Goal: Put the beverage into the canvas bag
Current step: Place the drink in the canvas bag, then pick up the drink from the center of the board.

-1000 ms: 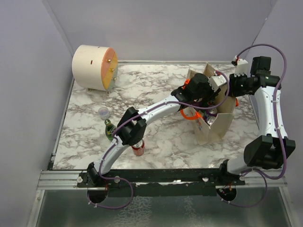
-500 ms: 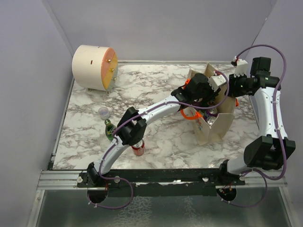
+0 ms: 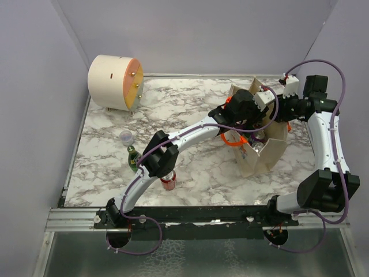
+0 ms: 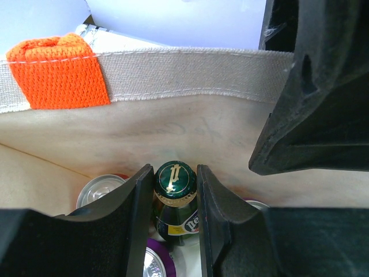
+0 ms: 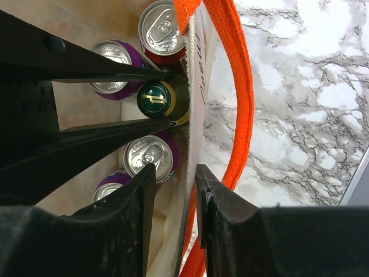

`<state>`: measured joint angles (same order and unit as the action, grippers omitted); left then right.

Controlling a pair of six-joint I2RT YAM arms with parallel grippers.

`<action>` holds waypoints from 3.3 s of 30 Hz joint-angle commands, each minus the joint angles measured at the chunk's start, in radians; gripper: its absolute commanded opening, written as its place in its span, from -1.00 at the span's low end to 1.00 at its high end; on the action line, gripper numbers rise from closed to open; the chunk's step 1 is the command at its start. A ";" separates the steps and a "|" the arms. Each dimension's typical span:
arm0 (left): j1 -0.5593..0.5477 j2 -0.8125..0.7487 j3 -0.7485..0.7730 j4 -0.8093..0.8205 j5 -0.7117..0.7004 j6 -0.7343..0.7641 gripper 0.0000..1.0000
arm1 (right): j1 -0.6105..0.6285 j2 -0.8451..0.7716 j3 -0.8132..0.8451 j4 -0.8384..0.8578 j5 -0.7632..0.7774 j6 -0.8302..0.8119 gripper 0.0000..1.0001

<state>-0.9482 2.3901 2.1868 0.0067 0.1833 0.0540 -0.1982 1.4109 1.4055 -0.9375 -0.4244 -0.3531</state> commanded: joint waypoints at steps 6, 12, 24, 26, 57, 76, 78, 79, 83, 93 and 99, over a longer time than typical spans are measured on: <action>-0.011 0.000 0.015 -0.085 0.052 -0.047 -0.28 | -0.006 0.013 0.035 0.033 -0.046 -0.006 -0.24; -0.011 -0.015 0.033 -0.078 0.049 -0.042 -0.05 | -0.006 0.016 0.061 0.028 -0.052 -0.003 -0.18; 0.004 -0.078 0.047 -0.070 0.090 -0.037 0.29 | -0.006 0.011 0.121 0.027 -0.052 0.052 -0.14; 0.015 -0.101 0.044 -0.072 0.118 -0.032 0.34 | -0.006 0.010 0.137 0.032 -0.045 0.071 -0.13; 0.202 -0.901 -0.544 -0.693 0.334 0.597 0.64 | 0.261 -0.054 0.258 0.049 -0.308 -0.058 0.07; 0.746 -1.280 -0.917 -0.765 0.167 0.317 0.70 | 0.453 0.020 0.253 0.142 -0.193 0.010 0.42; 0.815 -1.309 -0.925 -0.792 0.139 0.290 0.70 | 0.453 0.020 0.248 0.144 -0.184 0.008 0.42; 0.841 -1.323 -0.928 -0.810 0.124 0.282 0.70 | 0.453 0.019 0.245 0.146 -0.182 0.007 0.42; 0.927 -1.344 -0.914 -0.913 0.128 0.250 0.70 | 0.453 0.014 0.231 0.153 -0.174 0.008 0.42; 0.951 -1.351 -0.964 -1.080 0.209 0.287 0.72 | 0.453 0.011 0.207 0.162 -0.163 0.003 0.42; 0.949 -1.301 -0.974 -1.119 0.193 0.337 0.53 | 0.453 -0.004 0.194 0.160 -0.142 -0.005 0.42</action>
<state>-0.0010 1.0588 1.2263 -1.0611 0.3599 0.3515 0.2489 1.4334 1.6180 -0.8070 -0.6025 -0.3595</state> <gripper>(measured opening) 0.802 0.710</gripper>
